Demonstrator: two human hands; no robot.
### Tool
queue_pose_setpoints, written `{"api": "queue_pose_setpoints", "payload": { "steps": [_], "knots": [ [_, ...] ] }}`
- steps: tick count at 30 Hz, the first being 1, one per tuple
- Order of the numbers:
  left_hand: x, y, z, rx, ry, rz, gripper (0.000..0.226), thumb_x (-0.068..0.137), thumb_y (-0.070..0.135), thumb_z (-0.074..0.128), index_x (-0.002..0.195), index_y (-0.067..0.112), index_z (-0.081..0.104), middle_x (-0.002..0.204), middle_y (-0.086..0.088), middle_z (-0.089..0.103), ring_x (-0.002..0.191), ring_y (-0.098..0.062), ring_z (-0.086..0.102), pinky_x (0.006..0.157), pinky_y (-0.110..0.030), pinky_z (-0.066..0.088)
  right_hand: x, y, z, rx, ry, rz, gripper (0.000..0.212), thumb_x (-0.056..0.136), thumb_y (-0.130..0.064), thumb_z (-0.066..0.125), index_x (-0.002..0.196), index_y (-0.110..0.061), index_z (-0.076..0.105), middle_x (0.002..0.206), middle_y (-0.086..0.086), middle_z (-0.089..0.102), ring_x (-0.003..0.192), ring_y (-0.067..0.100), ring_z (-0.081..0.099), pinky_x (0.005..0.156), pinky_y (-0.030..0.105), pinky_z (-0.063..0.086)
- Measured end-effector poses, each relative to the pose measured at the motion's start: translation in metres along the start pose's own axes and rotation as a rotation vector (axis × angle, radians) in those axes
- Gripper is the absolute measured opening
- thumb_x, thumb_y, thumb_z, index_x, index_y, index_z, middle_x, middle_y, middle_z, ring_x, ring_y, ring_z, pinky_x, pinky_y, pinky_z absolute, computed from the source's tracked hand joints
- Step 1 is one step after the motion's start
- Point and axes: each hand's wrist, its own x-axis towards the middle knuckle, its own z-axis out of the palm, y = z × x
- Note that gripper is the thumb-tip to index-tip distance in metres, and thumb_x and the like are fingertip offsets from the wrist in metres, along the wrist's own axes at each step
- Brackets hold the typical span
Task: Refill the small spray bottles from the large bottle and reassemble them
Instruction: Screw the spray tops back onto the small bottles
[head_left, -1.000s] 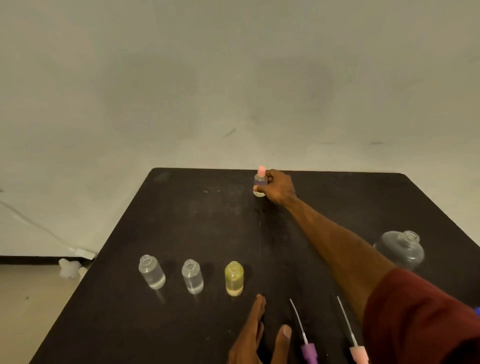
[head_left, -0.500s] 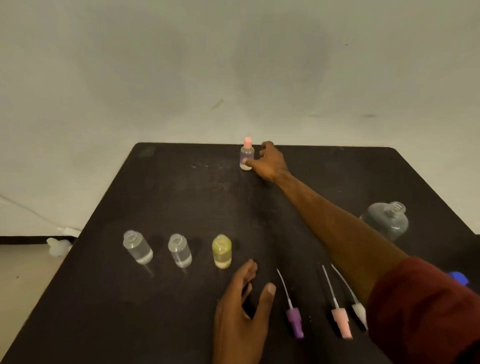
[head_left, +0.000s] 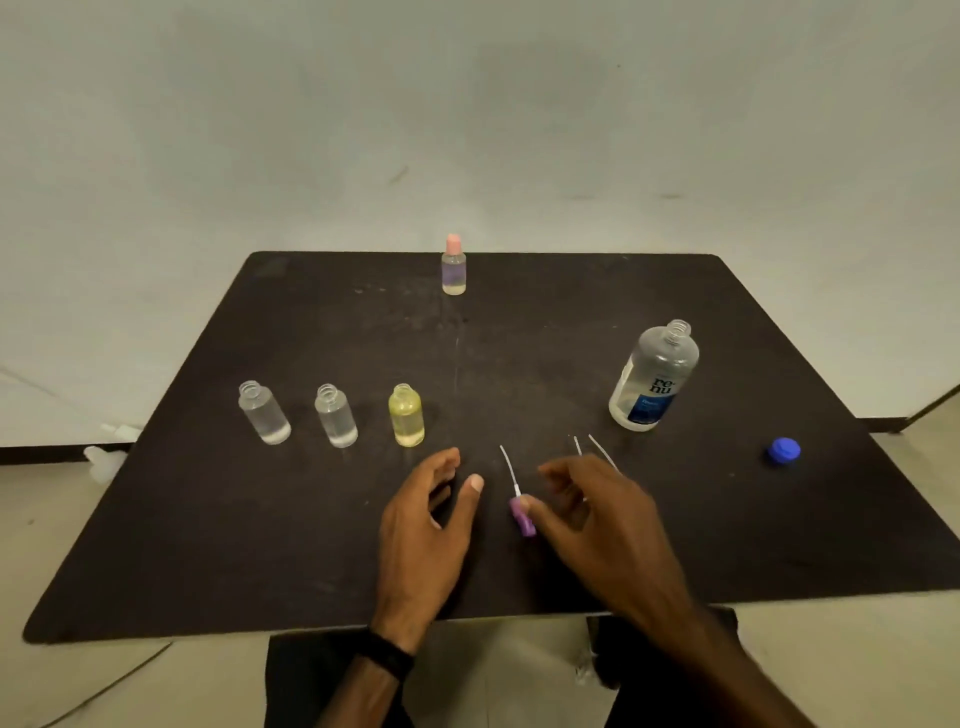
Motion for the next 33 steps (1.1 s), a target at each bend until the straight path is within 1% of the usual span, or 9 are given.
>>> {"api": "queue_pose_setpoints", "payload": {
  "steps": [2, 6, 9, 13, 16, 19, 23, 26, 33],
  "knots": [
    [-0.004, 0.003, -0.005, -0.002, 0.101, 0.006, 0.033, 0.090, 0.031, 0.071, 0.122, 0.023, 0.064, 0.117, 0.014, 0.069, 0.107, 0.007, 0.063, 0.091, -0.010, 0.050, -0.012, 0.001, 0.012, -0.045, -0.028, 0.008, 0.031, 0.080, -0.057, 0.068, 0.101, -0.037, 0.055, 0.092, -0.020, 0.051, 0.079, 0.001, 0.055, 0.067, 0.016, 0.049],
    [0.004, 0.007, -0.012, 0.028, 0.280, 0.011, 0.041, 0.087, 0.033, 0.075, 0.123, 0.023, 0.056, 0.121, 0.010, 0.060, 0.109, -0.005, 0.060, 0.092, -0.026, 0.054, -0.014, 0.003, 0.029, -0.113, -0.070, 0.077, 0.040, 0.077, -0.063, 0.067, 0.092, -0.036, 0.042, 0.088, -0.014, 0.047, 0.074, 0.001, 0.049, 0.062, 0.015, 0.041],
    [0.016, 0.015, -0.013, 0.032, 0.318, 0.033, 0.055, 0.084, 0.034, 0.078, 0.131, 0.025, 0.050, 0.126, 0.012, 0.053, 0.114, -0.010, 0.059, 0.096, -0.030, 0.052, -0.011, -0.002, 0.030, -0.128, -0.070, 0.109, 0.039, 0.080, -0.060, 0.066, 0.080, -0.036, 0.035, 0.079, -0.014, 0.041, 0.067, -0.002, 0.040, 0.057, 0.013, 0.029],
    [0.026, 0.022, -0.012, 0.047, 0.314, 0.032, 0.067, 0.084, 0.035, 0.078, 0.140, 0.022, 0.044, 0.138, 0.007, 0.051, 0.124, -0.015, 0.054, 0.104, -0.035, 0.048, -0.009, -0.007, 0.027, -0.078, -0.146, 0.125, 0.034, 0.085, -0.056, 0.062, 0.077, -0.035, 0.037, 0.079, -0.014, 0.040, 0.074, 0.003, 0.044, 0.061, 0.012, 0.031],
    [0.024, 0.020, -0.012, 0.031, 0.317, 0.030, 0.069, 0.084, 0.036, 0.078, 0.142, 0.020, 0.043, 0.141, 0.003, 0.051, 0.125, -0.017, 0.053, 0.105, -0.035, 0.047, -0.015, 0.003, 0.018, -0.090, 0.045, 0.117, 0.032, 0.084, -0.060, 0.061, 0.095, -0.032, 0.050, 0.081, -0.014, 0.048, 0.071, 0.002, 0.049, 0.064, 0.014, 0.037],
    [0.024, 0.015, -0.014, 0.019, 0.313, 0.000, 0.073, 0.084, 0.035, 0.077, 0.145, 0.019, 0.041, 0.147, 0.000, 0.047, 0.129, -0.019, 0.051, 0.104, -0.035, 0.045, -0.018, 0.028, -0.009, -0.143, 0.231, 0.181, 0.029, 0.085, -0.051, 0.064, 0.100, -0.027, 0.057, 0.089, -0.011, 0.051, 0.077, 0.005, 0.049, 0.068, 0.019, 0.038],
    [0.033, 0.009, -0.012, -0.002, 0.306, -0.023, 0.077, 0.085, 0.035, 0.077, 0.149, 0.018, 0.037, 0.152, -0.003, 0.044, 0.135, -0.020, 0.047, 0.103, -0.028, 0.039, -0.020, 0.064, -0.027, -0.211, 0.083, 0.354, 0.040, 0.084, -0.046, 0.068, 0.116, -0.025, 0.055, 0.109, -0.005, 0.053, 0.094, 0.008, 0.051, 0.078, 0.023, 0.043],
    [0.041, 0.004, -0.009, -0.011, 0.302, -0.032, 0.079, 0.085, 0.034, 0.077, 0.150, 0.018, 0.035, 0.153, -0.004, 0.043, 0.137, -0.021, 0.045, 0.104, -0.027, 0.037, -0.024, 0.069, -0.022, -0.205, -0.001, 0.379, 0.032, 0.087, -0.044, 0.065, 0.113, -0.028, 0.053, 0.105, -0.008, 0.055, 0.089, 0.005, 0.051, 0.074, 0.019, 0.043],
    [0.057, -0.006, -0.008, 0.014, 0.276, -0.028, 0.078, 0.086, 0.038, 0.075, 0.151, 0.021, 0.035, 0.153, 0.001, 0.046, 0.139, -0.017, 0.045, 0.114, -0.038, 0.040, -0.018, 0.070, -0.024, -0.198, -0.067, 0.379, 0.025, 0.088, -0.043, 0.065, 0.106, -0.031, 0.051, 0.098, -0.010, 0.053, 0.084, 0.004, 0.049, 0.070, 0.018, 0.039]
  ]
}}
